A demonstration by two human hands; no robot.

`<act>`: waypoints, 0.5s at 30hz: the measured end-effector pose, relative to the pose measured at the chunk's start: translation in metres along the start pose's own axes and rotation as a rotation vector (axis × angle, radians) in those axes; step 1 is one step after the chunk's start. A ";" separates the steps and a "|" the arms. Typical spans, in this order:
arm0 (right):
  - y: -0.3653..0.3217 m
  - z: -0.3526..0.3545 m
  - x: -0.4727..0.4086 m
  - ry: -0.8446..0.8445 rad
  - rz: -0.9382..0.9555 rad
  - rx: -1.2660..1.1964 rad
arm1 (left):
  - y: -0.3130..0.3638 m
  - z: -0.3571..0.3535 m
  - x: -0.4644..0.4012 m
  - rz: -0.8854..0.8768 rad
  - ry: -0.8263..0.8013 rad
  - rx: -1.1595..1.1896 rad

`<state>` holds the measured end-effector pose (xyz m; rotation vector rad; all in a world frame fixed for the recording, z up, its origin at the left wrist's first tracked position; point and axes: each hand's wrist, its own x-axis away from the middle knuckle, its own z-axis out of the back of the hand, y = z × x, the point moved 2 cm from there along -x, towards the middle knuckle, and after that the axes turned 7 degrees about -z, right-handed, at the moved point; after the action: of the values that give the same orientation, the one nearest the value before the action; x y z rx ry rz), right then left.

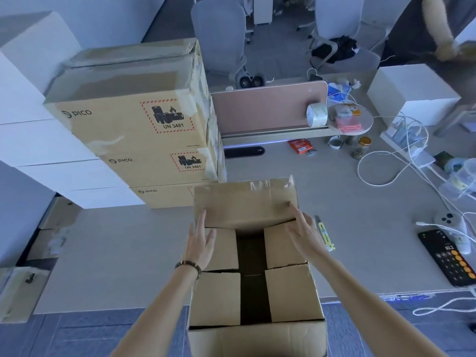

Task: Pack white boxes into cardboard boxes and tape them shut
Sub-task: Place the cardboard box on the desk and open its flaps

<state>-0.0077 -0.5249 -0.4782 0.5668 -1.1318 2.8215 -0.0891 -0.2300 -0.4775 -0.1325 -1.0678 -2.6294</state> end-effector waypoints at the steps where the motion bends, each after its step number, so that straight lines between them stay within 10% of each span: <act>1: 0.000 -0.001 -0.004 -0.022 -0.033 0.004 | -0.003 -0.003 -0.005 0.017 -0.023 -0.003; 15: -0.002 -0.027 -0.016 0.120 -0.085 -0.013 | -0.016 -0.006 -0.025 0.129 0.151 -0.218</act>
<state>-0.0008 -0.5036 -0.5001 0.4267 -1.0775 2.7333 -0.0700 -0.2170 -0.4972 -0.0460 -0.6985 -2.5848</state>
